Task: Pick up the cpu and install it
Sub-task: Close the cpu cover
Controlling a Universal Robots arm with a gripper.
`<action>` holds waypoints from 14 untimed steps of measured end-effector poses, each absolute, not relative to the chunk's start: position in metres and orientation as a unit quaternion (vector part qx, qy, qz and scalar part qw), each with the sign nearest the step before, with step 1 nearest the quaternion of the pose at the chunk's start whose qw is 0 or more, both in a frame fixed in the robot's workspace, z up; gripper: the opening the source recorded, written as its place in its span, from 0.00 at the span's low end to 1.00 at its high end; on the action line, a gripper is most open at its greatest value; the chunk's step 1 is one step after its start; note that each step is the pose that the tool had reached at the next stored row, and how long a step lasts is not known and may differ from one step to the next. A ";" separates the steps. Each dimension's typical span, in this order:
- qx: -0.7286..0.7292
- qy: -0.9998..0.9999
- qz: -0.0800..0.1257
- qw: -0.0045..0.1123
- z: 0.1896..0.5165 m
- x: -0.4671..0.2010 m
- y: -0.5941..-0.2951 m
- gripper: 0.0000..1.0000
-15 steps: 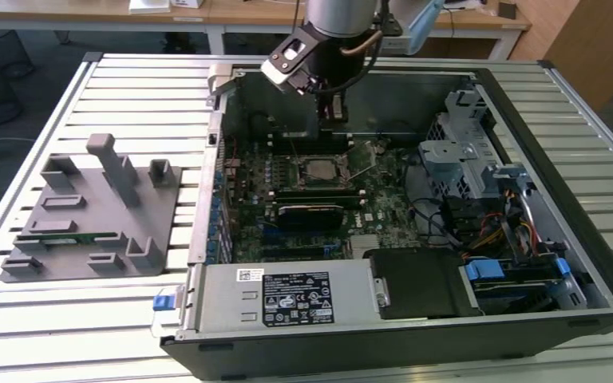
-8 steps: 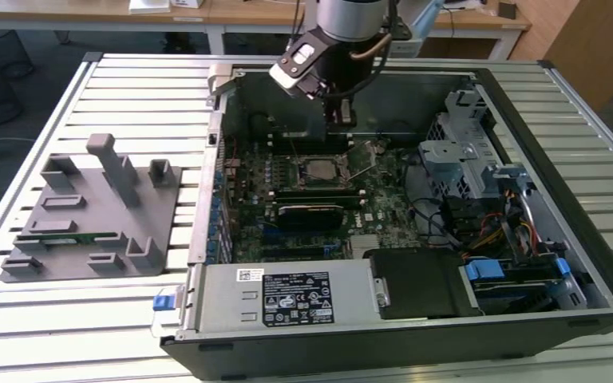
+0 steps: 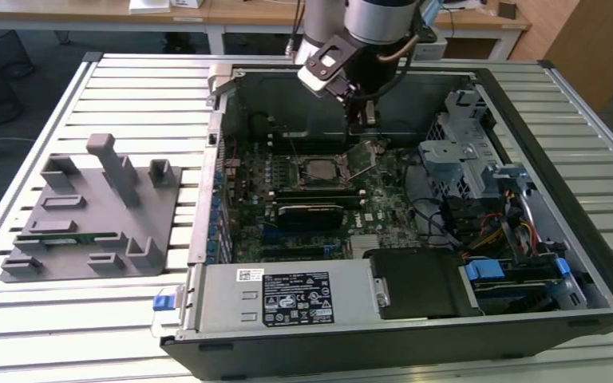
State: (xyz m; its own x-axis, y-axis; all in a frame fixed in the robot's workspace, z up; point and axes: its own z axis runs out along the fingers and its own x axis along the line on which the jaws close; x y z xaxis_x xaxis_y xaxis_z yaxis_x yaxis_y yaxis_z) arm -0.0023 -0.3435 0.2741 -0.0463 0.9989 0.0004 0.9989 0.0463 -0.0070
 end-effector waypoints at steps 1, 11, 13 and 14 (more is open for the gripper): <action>-0.690 -0.723 0.002 0.002 0.274 0.000 -0.343 0.11; -0.687 -0.727 -0.004 -0.004 0.267 0.023 -0.343 0.11; -0.686 -0.727 -0.004 -0.004 0.266 0.028 -0.343 0.11; -0.687 -0.727 -0.004 -0.004 0.266 0.031 -0.342 0.11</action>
